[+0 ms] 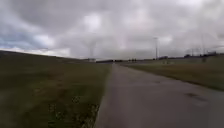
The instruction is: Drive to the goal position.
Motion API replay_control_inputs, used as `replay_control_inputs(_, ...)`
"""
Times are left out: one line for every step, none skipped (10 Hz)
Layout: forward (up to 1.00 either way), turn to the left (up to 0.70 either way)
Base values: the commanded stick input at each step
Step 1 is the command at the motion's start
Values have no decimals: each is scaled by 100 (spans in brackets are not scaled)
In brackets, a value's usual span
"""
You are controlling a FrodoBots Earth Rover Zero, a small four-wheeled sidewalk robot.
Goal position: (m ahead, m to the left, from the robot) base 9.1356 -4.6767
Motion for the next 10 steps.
replay_control_inputs(100, 1)
replay_control_inputs(100, 1)
replay_control_inputs(100, 1)
replay_control_inputs(100, 1)
replay_control_inputs(100, -5)
replay_control_inputs(100, -30)
replay_control_inputs(100, -31)
replay_control_inputs(100, -18)
replay_control_inputs(100, -5)
replay_control_inputs(100, 1)
